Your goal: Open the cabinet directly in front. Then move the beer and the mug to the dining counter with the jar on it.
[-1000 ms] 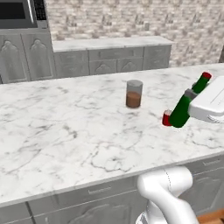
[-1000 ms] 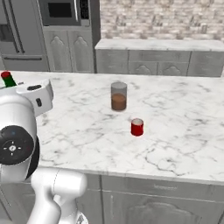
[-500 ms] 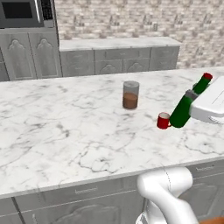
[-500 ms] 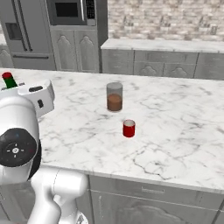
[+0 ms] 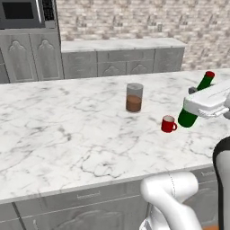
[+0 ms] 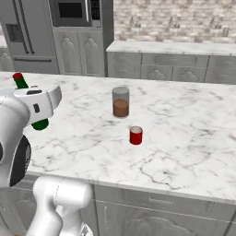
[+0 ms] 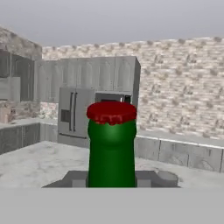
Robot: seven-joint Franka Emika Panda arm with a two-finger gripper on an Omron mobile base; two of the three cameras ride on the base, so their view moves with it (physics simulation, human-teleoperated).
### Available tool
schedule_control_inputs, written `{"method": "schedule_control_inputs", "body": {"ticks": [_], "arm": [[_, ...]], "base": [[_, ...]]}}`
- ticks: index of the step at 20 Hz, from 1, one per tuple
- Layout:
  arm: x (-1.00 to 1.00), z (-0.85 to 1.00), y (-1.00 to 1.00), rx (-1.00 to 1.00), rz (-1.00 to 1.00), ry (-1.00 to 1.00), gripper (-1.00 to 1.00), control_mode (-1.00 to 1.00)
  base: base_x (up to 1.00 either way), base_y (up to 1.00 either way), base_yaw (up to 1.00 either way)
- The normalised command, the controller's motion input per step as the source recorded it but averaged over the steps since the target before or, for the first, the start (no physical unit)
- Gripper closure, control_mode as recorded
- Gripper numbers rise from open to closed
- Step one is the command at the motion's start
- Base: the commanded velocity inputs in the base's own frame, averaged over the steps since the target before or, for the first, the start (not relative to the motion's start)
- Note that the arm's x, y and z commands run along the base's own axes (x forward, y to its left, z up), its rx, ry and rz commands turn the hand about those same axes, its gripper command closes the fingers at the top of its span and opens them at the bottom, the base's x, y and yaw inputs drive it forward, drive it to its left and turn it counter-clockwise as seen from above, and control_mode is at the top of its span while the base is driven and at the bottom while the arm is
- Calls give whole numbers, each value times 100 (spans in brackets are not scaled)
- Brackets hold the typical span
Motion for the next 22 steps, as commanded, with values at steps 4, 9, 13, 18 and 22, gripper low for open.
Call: {"method": "schedule_control_inputs", "body": {"ticks": [4, 9, 13, 18, 22], "arm": [[17, -13, 0, 0, -47, 0, 100, -100], [4, -12, 3, 0, -13, 1, 100, -100], [14, -59, 17, 0, -2, 8, 100, -100], [64, -57, 51, 0, -8, 7, 100, -100], [99, -47, 43, 0, -13, 0, 100, -100]], "base": [[0, 0, 0], [0, 0, 0], [0, 0, 0], [0, 0, 0], [0, 0, 0]]}}
